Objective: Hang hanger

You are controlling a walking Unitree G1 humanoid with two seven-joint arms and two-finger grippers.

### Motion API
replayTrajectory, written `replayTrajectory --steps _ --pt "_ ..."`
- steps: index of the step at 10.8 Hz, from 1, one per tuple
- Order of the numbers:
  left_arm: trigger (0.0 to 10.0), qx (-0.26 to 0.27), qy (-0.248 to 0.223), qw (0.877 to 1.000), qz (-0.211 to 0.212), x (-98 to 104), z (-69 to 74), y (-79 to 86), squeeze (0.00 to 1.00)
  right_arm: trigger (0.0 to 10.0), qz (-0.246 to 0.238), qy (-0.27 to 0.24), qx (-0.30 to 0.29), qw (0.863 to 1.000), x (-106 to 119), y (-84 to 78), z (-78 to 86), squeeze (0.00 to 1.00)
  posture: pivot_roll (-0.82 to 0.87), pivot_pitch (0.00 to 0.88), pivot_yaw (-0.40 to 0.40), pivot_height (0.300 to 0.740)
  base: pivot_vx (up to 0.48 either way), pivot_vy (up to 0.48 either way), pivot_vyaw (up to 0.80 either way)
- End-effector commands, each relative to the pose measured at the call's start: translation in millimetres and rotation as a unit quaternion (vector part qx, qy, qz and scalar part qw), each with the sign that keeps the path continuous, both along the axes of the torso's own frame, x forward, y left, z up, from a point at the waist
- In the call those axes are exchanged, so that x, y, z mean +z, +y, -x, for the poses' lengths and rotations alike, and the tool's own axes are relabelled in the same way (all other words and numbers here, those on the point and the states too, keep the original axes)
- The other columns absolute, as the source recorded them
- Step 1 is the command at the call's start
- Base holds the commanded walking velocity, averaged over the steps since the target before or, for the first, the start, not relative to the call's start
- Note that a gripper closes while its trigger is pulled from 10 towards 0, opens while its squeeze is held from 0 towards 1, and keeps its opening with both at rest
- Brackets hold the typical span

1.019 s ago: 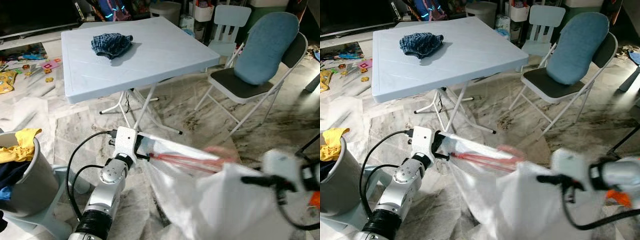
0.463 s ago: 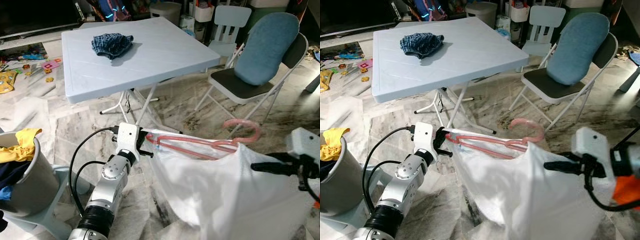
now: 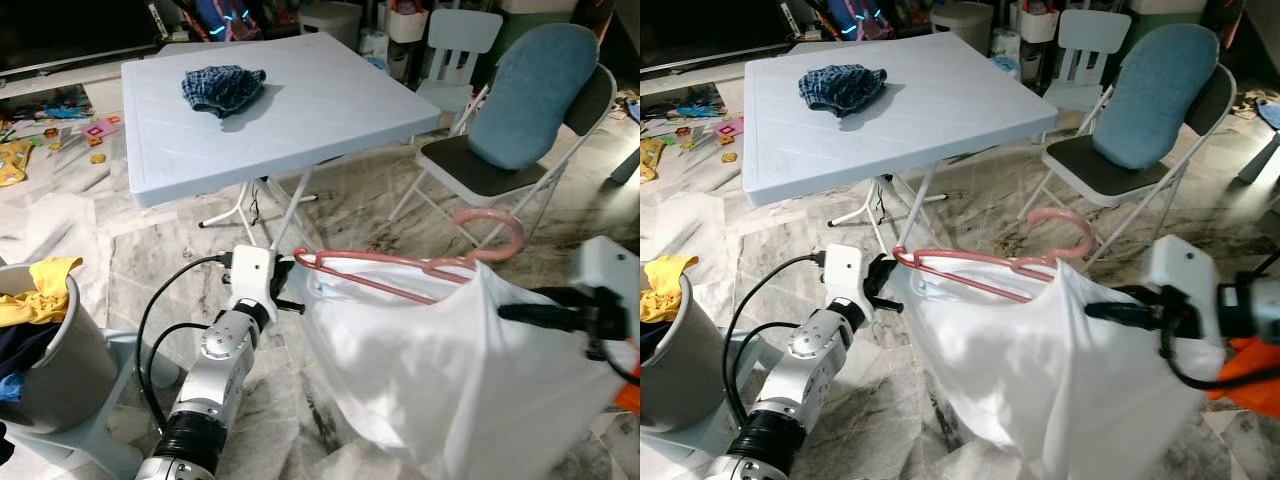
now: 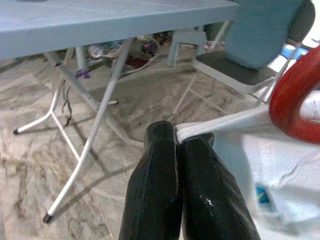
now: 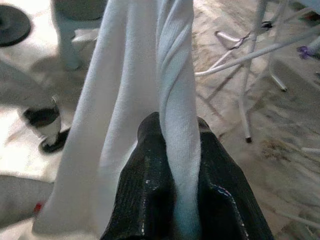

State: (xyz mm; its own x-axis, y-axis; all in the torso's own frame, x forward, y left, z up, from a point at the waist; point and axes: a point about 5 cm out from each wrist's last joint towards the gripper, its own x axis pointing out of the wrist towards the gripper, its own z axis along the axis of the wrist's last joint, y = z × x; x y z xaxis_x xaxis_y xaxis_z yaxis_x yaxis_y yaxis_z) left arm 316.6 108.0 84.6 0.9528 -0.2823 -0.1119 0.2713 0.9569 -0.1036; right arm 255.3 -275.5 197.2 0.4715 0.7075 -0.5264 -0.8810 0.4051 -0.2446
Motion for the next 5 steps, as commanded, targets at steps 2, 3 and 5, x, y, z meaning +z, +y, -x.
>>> replayTrajectory --steps 2,3,5 --pt "0.0 0.07 0.025 0.997 0.014 -9 3.7 24.6 0.0 10.0 0.002 -0.048 -0.083 0.995 -7 2.7 -18.4 0.0 -0.25 0.031 0.021 0.74 0.0 0.0 0.0" --pt "0.0 0.063 0.031 0.997 0.013 -11 5.1 21.5 0.0 10.0 -0.024 -0.059 -0.107 0.992 -8 10.2 -26.1 0.0 -0.25 0.031 0.019 0.74 0.0 0.0 0.0" --pt "0.0 0.05 0.042 0.998 0.014 -16 7.2 15.5 0.0 10.0 -0.11 -0.062 -0.147 0.981 -6 28.9 -38.3 0.0 -0.25 0.032 0.017 0.74 0.0 0.0 0.0"
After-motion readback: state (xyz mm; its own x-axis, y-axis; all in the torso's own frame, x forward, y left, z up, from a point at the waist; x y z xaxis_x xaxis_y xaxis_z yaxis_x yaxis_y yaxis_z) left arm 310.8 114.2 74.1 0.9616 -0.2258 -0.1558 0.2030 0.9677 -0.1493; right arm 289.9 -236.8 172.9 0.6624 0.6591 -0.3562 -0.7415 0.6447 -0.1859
